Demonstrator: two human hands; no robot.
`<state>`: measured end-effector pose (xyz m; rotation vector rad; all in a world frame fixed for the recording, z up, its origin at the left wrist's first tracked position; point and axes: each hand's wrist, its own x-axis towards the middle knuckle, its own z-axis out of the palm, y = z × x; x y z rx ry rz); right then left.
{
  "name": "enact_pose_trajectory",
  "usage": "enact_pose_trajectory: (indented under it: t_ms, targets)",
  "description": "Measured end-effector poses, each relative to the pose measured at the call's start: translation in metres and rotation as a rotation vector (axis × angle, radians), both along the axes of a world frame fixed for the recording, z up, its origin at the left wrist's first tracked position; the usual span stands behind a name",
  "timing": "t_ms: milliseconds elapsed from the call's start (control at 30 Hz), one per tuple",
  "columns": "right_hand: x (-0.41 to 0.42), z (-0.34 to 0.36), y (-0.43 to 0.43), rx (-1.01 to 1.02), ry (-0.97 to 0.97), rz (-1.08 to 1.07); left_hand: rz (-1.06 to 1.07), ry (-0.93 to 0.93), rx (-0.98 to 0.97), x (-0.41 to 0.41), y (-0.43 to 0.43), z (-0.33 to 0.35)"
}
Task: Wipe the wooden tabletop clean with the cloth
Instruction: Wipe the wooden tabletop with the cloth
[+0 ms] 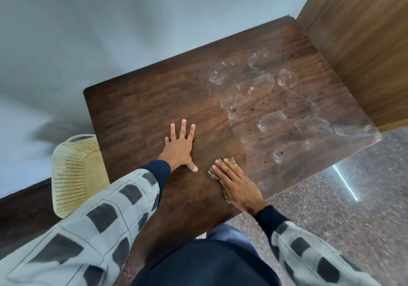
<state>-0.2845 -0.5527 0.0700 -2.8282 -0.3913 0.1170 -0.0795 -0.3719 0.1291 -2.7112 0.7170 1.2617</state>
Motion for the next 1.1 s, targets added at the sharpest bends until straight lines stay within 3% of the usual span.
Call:
enact_pose_trajectory:
  t_ms: [67,167,200,333,400,467,533,700,733,800,900,1033,1100]
  targets:
    - [0.006,-0.001,-0.014,0.000,0.018,-0.140,-0.004,0.005,-0.008,0.000,-0.001,0.002]
    - [0.024,0.004,0.015,0.096,0.068,-0.597,-0.001,0.005,0.006,0.000,-0.002,0.001]
    - [0.019,0.002,0.027,0.085,0.047,-0.579,-0.003,-0.006,0.011,0.000,-0.001,0.001]
    - [-0.034,0.004,0.006,-0.021,-0.042,-0.043,-0.006,-0.016,-0.011,-0.002,0.001,0.000]
    - [-0.039,0.003,-0.014,-0.052,-0.042,-0.102,-0.003,-0.011,-0.018,-0.003,0.001,0.002]
    - [-0.029,0.001,-0.003,0.028,0.029,-0.439,-0.013,-0.015,-0.022,-0.002,0.000,0.003]
    - [-0.024,0.001,0.029,0.063,0.010,-0.588,-0.008,0.006,-0.032,-0.001,0.002,0.005]
    - [-0.070,0.009,-0.001,-0.042,-0.034,-0.027,0.003,-0.010,-0.049,0.000,0.005,0.004]
    - [-0.069,0.008,-0.017,-0.077,0.008,-0.037,0.002,-0.016,-0.057,-0.002,0.005,0.003]
    - [-0.051,0.005,-0.034,-0.079,0.086,-0.264,0.007,-0.021,-0.070,-0.003,0.005,0.002]
    - [-0.029,0.004,-0.005,-0.113,0.125,-0.453,0.014,-0.020,-0.076,-0.001,0.005,0.002]
    - [-0.065,0.009,-0.019,-0.024,0.066,-0.067,0.024,-0.017,-0.067,-0.001,0.008,0.002]
    - [-0.063,0.010,-0.053,-0.052,0.102,-0.034,0.024,-0.013,-0.053,-0.003,0.005,0.002]
